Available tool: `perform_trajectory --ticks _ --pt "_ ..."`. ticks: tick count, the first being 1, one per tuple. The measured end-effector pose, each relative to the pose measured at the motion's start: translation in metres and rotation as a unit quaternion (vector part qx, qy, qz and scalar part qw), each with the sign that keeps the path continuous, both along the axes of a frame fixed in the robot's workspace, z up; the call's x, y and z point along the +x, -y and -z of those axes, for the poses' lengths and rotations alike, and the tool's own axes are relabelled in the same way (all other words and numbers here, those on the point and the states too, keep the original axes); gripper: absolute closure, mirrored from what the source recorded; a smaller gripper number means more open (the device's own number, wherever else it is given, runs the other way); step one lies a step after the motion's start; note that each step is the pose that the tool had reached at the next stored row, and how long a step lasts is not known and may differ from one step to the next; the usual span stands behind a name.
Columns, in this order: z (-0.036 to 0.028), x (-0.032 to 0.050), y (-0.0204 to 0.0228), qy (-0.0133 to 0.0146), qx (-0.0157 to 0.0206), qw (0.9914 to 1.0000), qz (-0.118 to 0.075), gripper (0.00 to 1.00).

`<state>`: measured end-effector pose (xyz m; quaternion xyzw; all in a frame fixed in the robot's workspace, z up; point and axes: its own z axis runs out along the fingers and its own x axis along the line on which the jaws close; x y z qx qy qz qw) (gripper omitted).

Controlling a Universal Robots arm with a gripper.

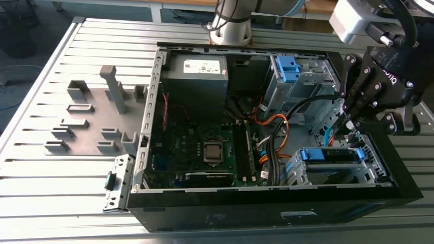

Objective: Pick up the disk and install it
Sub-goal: 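Insert the disk into the insertion slot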

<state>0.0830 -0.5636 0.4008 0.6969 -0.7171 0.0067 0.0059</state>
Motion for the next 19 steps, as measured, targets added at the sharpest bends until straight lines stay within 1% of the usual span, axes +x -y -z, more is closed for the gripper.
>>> perform_trajectory --ticks 4,7,9,13,14,16,19 --pt "0.0014 0.0001 0.0001 0.0001 -0.0002 1.0 0.003 0.89" --pt "0.0068 0.0023 0.0001 0.0001 -0.0002 0.99995 0.01 0.89" --pt "0.0104 0.0079 0.0001 0.0 -0.0001 0.99995 0.01 0.89" --pt "0.0156 0.0247 0.0001 -0.0007 -0.0002 0.99995 0.01 0.89" --pt "0.0174 0.0271 0.0001 -0.0008 -0.0002 0.99995 0.01 0.89" --pt "0.0209 0.0289 0.0006 -0.0008 -0.0002 0.99995 0.01 0.89" --pt "0.0256 0.029 0.0039 -0.0009 -0.0003 0.99995 0.01 0.89"
